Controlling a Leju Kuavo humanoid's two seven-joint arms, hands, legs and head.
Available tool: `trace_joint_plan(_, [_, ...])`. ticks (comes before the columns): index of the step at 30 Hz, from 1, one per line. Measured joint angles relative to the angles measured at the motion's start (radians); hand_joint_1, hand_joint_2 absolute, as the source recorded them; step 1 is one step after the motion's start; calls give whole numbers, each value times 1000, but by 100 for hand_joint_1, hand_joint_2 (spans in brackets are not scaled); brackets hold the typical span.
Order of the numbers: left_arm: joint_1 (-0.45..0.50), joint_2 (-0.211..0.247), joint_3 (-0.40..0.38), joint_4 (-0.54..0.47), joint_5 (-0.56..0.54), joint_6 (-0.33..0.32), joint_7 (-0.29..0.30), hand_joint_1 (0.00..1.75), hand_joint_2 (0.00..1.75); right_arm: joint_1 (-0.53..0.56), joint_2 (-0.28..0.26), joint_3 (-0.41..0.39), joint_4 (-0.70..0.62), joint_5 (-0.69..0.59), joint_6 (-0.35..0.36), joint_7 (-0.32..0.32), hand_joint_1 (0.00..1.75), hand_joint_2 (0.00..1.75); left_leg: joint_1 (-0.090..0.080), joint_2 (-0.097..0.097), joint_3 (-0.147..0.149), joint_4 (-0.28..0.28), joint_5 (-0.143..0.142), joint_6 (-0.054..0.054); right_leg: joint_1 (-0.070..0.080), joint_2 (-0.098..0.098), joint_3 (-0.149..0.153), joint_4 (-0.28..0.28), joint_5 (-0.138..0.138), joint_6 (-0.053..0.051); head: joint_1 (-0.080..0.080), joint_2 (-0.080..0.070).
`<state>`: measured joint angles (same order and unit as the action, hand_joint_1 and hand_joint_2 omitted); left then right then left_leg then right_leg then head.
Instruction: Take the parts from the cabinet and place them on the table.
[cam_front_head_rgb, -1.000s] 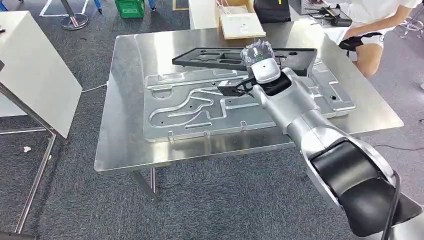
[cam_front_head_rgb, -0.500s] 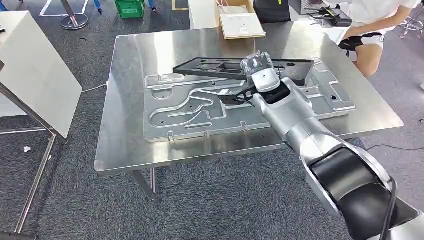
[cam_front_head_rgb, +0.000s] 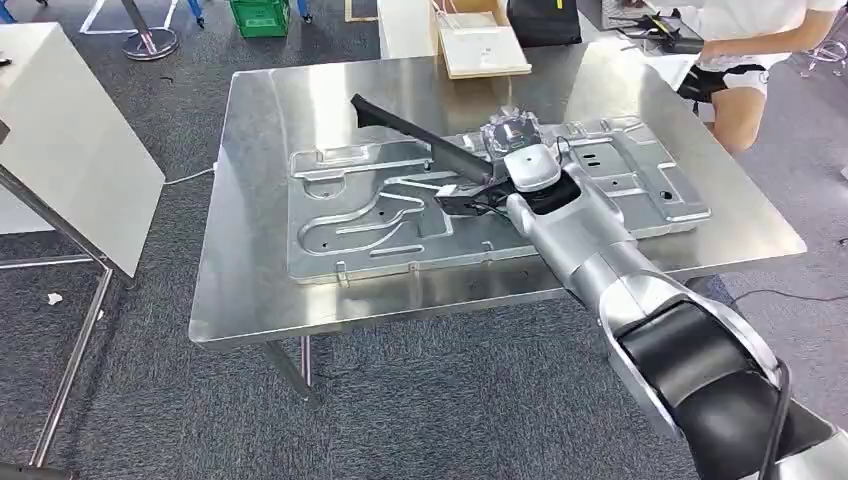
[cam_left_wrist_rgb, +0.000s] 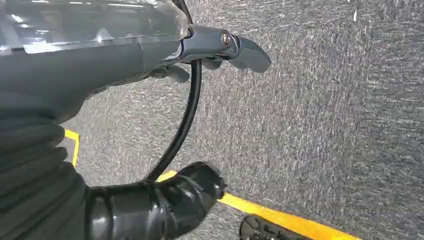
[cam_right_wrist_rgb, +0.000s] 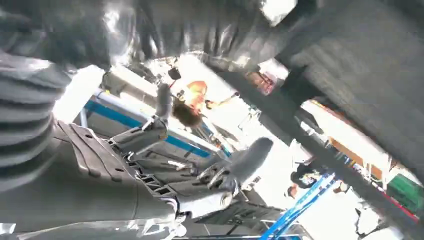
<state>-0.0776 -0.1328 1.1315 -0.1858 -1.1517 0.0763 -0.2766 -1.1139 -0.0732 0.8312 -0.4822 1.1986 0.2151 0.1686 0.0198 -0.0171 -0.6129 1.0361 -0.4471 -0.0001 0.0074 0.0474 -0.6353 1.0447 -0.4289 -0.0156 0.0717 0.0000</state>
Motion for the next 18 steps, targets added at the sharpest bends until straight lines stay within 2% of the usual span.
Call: trace_joint_plan(18, [0,0,0,0,0,2,-14,0,0,3,3,-5,0,2,-16,-15,0,0,0,0,1,0,0,0,0,0,1,0,0,0,0,0])
